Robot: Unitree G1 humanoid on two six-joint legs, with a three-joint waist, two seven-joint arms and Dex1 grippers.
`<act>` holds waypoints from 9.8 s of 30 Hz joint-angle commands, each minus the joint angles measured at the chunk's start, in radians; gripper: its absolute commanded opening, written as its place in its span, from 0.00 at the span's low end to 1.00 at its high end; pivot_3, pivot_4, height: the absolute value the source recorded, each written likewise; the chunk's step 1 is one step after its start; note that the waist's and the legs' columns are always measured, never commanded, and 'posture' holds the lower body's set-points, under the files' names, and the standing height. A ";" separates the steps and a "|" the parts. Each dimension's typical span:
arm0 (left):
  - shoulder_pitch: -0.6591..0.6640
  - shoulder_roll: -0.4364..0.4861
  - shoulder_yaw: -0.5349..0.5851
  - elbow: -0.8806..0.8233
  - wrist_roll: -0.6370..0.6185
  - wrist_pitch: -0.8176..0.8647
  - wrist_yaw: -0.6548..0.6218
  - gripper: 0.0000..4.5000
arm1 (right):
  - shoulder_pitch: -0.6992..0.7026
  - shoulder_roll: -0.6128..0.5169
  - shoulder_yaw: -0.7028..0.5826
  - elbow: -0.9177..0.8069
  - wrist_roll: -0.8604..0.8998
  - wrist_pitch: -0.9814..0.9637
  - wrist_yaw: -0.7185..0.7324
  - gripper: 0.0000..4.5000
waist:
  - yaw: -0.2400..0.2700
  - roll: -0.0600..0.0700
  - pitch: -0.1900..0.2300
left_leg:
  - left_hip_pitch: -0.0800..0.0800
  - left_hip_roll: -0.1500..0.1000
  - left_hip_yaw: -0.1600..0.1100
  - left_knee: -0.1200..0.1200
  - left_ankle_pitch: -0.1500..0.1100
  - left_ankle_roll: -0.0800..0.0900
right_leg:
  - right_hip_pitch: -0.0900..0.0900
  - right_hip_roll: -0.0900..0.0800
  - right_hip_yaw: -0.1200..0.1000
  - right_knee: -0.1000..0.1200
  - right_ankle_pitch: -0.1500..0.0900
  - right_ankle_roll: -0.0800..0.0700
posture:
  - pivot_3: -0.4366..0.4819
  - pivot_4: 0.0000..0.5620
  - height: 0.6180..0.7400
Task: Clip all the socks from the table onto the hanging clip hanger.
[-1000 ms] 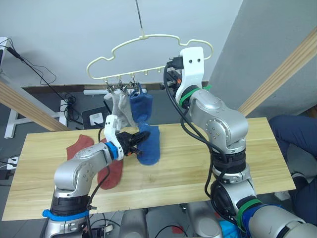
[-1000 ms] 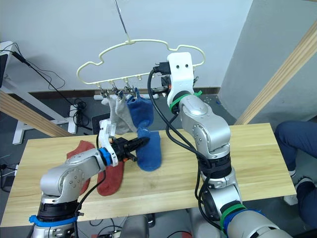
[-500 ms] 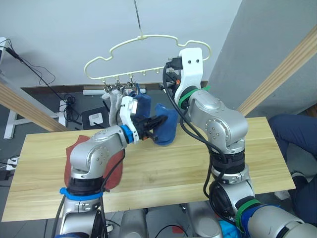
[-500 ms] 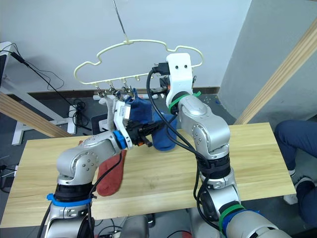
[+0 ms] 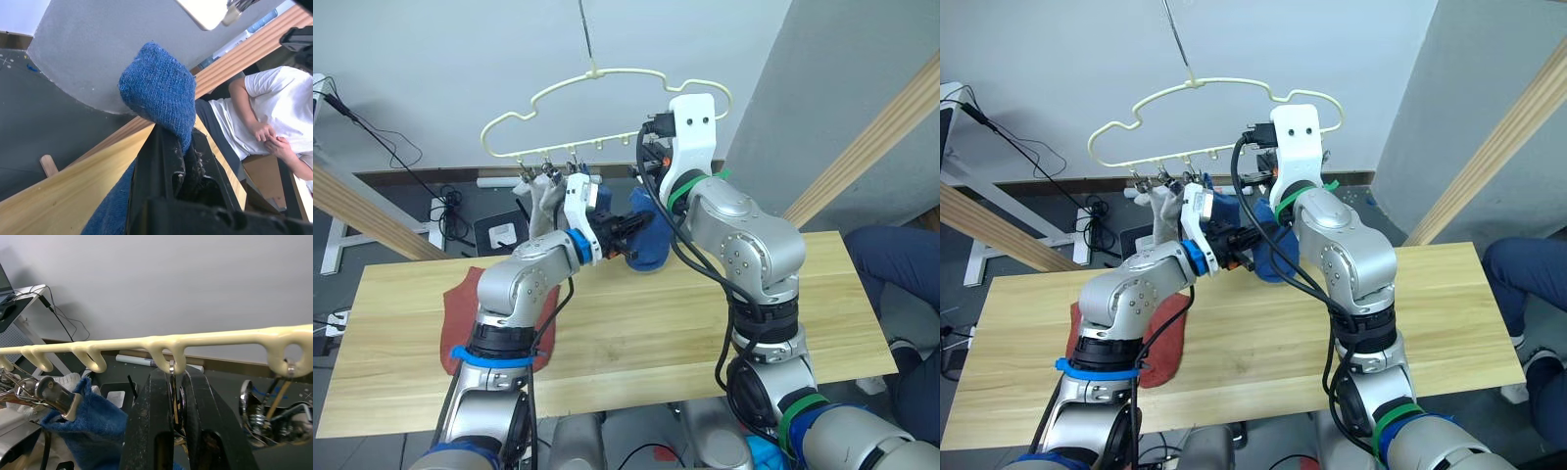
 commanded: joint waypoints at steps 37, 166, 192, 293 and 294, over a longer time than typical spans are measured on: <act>-0.109 -0.050 0.027 0.052 -0.005 -0.022 -0.002 0.00 | -0.024 0.015 -0.011 -0.033 0.010 -0.004 -0.006 0.52 | 0.000 0.000 0.000 | 0.000 0.000 0.000 0.000 0.000 0.000 | 0.000 0.000 0.000 0.000 0.000 0.000 | 0.23 0.61 1.00; 0.258 0.603 0.368 -0.552 -0.517 0.066 -0.023 0.95 | 0.065 -0.129 0.018 -0.137 -0.048 -0.017 -0.008 0.52 | 0.012 0.000 0.000 | -0.004 0.000 -0.001 0.002 0.000 0.000 | -0.004 0.000 -0.002 0.002 0.001 -0.001 | 0.34 0.57 1.00; 0.254 0.594 0.359 -0.570 -0.524 0.066 0.030 0.95 | -0.002 -0.097 -0.010 -0.038 -0.084 -0.073 -0.017 0.52 | 0.034 0.000 0.000 | -0.004 0.001 -0.002 0.002 0.000 0.000 | -0.004 0.000 -0.002 0.002 0.001 -0.002 | 0.36 0.56 1.00; 0.464 0.352 0.107 -0.021 0.257 -0.186 0.150 0.98 | -0.037 -0.080 -0.054 -0.138 -0.079 0.088 -0.029 0.03 | 0.030 0.000 0.000 | -0.004 0.001 -0.001 0.002 0.000 0.000 | -0.004 -0.001 -0.003 0.003 0.002 -0.003 | 0.29 0.62 1.00; 0.456 0.349 0.101 -0.006 0.263 -0.191 0.144 0.98 | -0.037 -0.081 -0.054 -0.140 -0.079 0.090 -0.029 0.03 | 0.030 0.000 0.000 | -0.004 0.001 -0.001 0.002 0.000 0.000 | -0.004 -0.001 -0.002 0.003 0.002 -0.003 | 0.29 0.62 1.00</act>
